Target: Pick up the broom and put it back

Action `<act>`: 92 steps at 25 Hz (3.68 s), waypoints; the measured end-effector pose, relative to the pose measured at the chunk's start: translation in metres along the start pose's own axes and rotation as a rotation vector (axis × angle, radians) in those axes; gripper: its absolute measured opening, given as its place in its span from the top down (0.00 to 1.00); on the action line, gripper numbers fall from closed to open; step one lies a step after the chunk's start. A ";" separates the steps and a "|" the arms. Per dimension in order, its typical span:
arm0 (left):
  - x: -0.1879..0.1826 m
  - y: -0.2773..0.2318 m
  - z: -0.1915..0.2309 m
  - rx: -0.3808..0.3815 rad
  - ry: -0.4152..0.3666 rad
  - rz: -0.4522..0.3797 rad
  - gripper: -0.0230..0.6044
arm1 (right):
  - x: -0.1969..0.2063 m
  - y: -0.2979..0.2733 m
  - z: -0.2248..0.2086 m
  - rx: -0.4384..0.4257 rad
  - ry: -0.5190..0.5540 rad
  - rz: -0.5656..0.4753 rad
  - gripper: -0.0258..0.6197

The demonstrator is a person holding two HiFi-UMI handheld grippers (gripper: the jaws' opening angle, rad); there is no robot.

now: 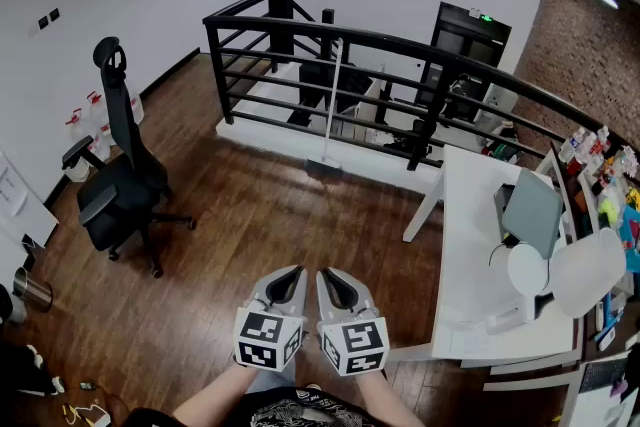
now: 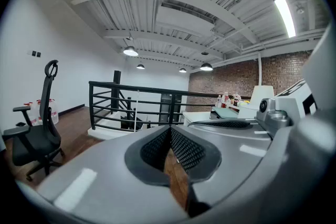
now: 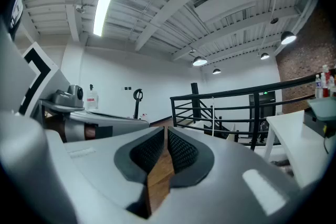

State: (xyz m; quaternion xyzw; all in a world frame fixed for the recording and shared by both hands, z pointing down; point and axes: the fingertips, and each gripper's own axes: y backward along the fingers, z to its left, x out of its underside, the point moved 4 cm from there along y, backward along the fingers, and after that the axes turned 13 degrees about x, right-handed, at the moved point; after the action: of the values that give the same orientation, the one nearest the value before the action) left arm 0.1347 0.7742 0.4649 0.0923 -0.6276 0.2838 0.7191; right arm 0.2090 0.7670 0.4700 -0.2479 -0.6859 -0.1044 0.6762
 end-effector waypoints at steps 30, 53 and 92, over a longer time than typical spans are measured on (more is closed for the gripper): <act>-0.099 -0.140 0.292 0.068 0.020 -0.025 0.96 | -0.071 -0.324 0.020 0.076 0.027 0.018 0.95; -0.176 -0.392 0.374 0.029 -0.002 0.015 0.96 | -0.129 -0.530 -0.160 0.046 -0.032 -0.023 0.95; -0.281 -0.673 0.596 0.090 -0.001 0.007 0.96 | -0.183 -0.887 -0.298 0.102 0.001 0.028 0.84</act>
State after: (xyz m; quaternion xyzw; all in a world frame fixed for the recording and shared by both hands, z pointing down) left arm -0.0338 -0.1524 0.4631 0.1226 -0.6147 0.3143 0.7130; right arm 0.0360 -0.1701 0.4805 -0.2227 -0.6865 -0.0598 0.6896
